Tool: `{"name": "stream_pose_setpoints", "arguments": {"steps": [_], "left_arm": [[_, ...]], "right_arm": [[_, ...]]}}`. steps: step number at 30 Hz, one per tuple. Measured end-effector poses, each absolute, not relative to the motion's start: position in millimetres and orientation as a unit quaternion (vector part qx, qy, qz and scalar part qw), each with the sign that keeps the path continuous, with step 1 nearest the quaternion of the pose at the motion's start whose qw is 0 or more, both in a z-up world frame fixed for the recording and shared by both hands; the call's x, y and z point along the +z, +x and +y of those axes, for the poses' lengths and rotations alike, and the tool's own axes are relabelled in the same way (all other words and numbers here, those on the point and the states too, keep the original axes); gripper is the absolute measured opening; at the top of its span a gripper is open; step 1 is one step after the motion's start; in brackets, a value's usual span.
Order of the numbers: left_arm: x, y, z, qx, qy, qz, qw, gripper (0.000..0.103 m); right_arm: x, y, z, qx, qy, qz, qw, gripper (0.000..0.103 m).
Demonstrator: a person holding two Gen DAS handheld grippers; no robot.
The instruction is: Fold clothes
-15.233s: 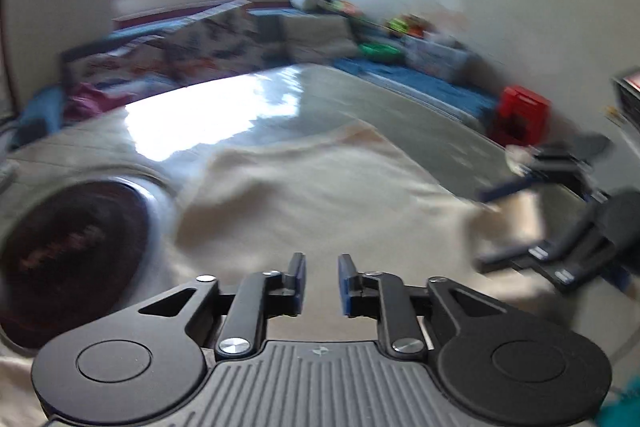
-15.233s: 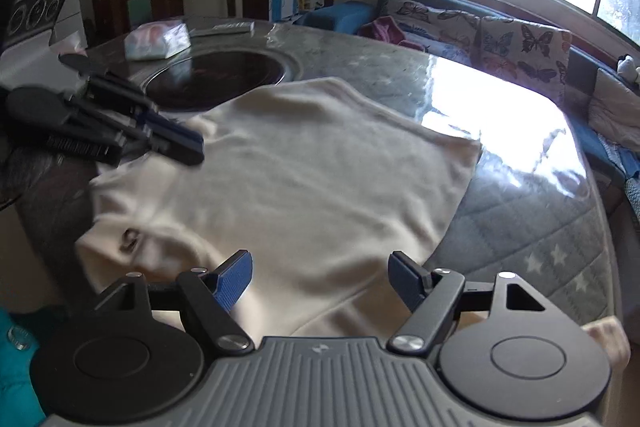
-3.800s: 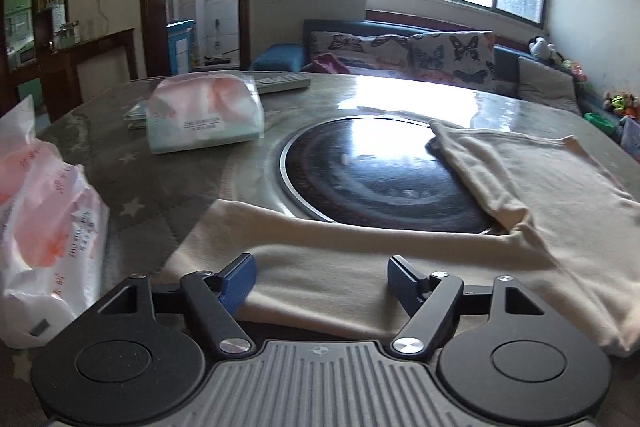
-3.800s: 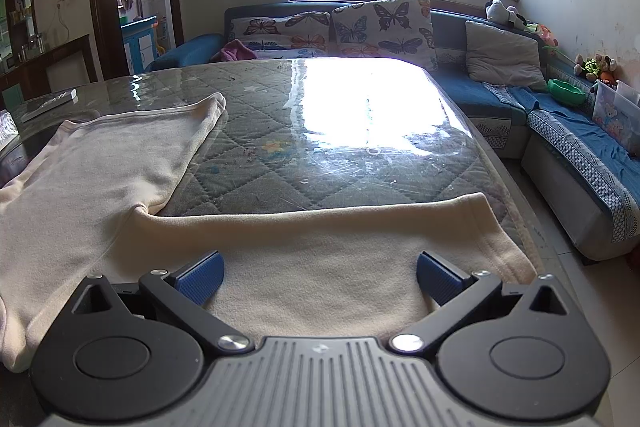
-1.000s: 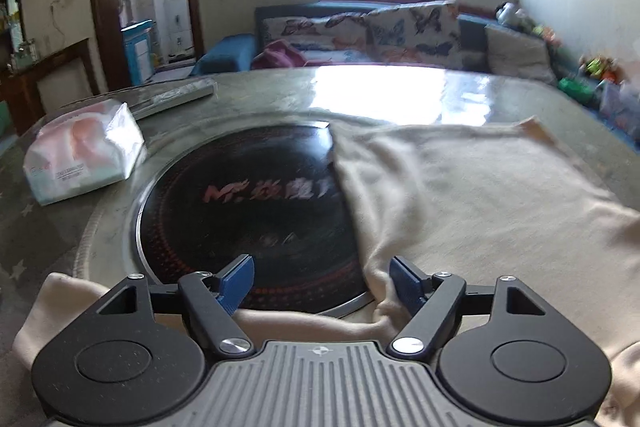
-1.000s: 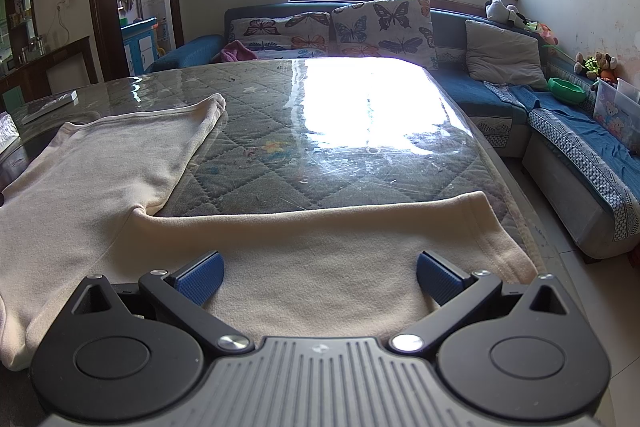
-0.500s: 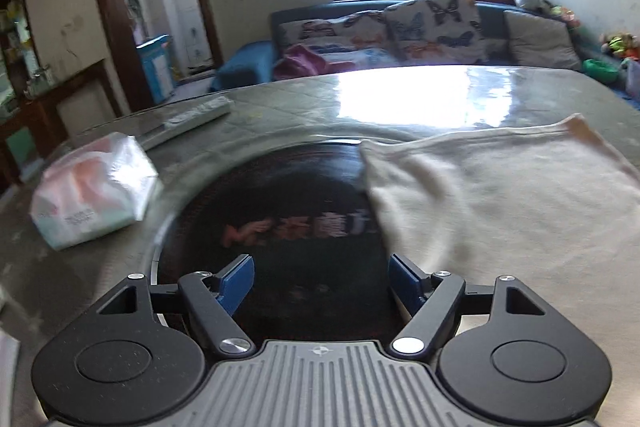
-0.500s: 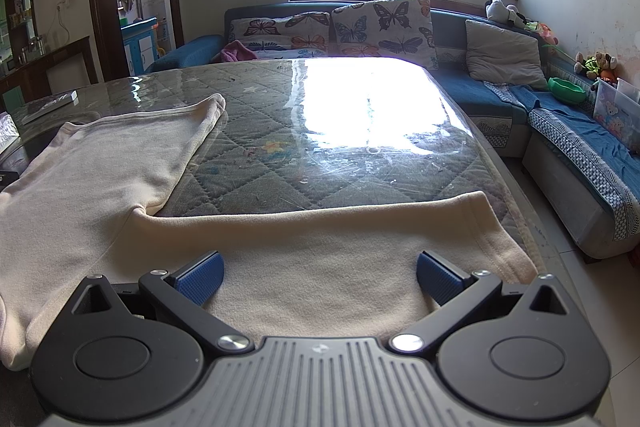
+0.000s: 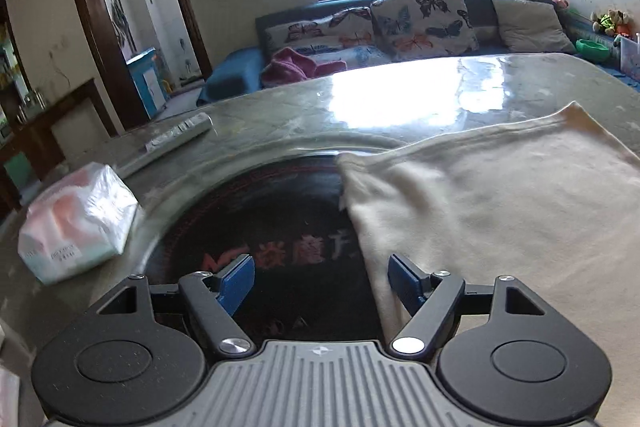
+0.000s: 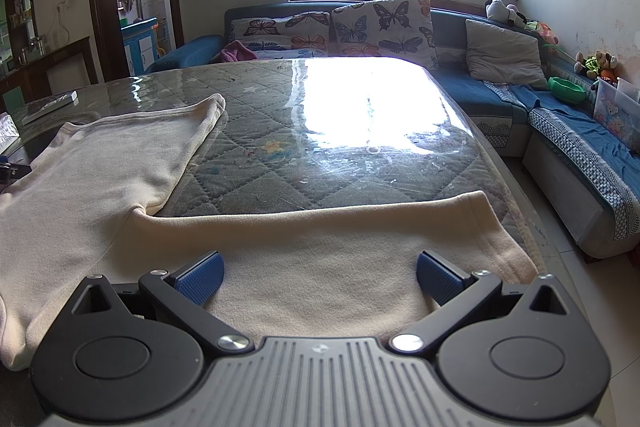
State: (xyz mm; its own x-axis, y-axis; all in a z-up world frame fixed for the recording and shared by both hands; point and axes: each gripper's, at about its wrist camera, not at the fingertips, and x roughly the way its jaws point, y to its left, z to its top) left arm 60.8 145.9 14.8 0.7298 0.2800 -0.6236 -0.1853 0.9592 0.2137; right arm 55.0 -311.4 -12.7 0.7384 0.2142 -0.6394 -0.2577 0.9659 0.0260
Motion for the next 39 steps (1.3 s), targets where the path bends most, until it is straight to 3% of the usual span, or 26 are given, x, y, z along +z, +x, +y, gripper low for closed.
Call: {"name": "stream_pose_setpoints", "arguments": {"steps": [31,39], "left_arm": [[12,147,171,0.164,0.078,0.353,0.918,0.08],[24,127,182,0.168,0.051,0.35,0.92,0.082]], "right_arm": [[-13,56,-313,0.127,-0.031,0.339,0.932,0.103],[-13,56,-313,0.127,-0.031,0.338,0.932,0.103]]}}
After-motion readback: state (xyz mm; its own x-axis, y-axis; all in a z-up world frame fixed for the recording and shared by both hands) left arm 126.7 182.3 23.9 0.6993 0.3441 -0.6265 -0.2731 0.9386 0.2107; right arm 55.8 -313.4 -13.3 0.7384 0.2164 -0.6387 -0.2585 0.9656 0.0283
